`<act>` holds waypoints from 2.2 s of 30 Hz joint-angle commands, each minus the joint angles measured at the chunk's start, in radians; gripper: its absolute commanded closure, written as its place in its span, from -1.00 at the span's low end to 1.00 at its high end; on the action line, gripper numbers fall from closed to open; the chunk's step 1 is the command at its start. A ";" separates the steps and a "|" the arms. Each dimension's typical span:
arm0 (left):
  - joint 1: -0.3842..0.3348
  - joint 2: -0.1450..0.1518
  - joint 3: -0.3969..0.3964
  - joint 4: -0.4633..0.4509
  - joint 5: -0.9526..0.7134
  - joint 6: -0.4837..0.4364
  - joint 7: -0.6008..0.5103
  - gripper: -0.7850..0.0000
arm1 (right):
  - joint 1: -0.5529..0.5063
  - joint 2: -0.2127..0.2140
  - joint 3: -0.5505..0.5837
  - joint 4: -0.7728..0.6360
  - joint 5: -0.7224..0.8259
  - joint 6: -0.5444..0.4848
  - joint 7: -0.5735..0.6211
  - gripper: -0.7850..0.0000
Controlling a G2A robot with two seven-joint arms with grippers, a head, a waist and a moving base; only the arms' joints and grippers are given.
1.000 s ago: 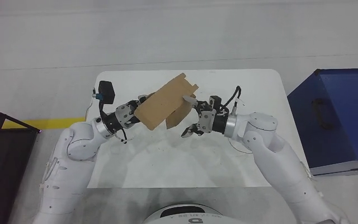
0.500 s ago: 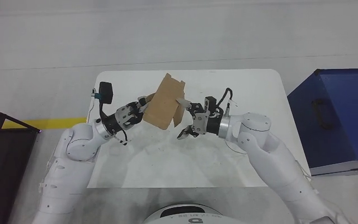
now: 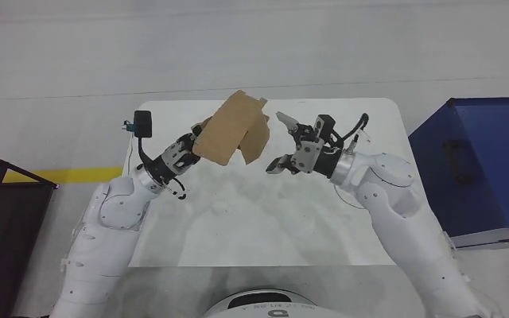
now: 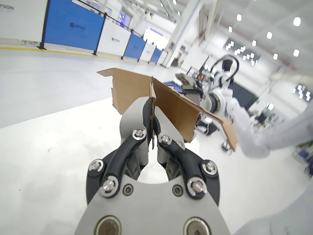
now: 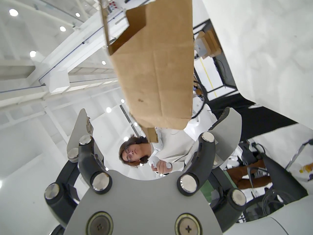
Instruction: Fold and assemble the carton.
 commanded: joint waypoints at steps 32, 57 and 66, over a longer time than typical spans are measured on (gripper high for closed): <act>-0.225 -0.082 0.210 0.094 -1.560 0.771 -0.405 1.00 | -0.246 0.013 0.164 -0.138 -0.311 -0.380 -0.181 -1.00; -0.274 -0.120 0.276 0.175 -1.527 0.762 -0.397 1.00 | -0.239 -0.008 0.113 -0.135 -0.233 -0.463 -0.076 -0.42; -0.262 -0.124 0.262 0.180 -1.493 0.759 -0.396 1.00 | -0.282 -0.009 0.173 -0.136 -0.151 -0.491 -0.010 0.00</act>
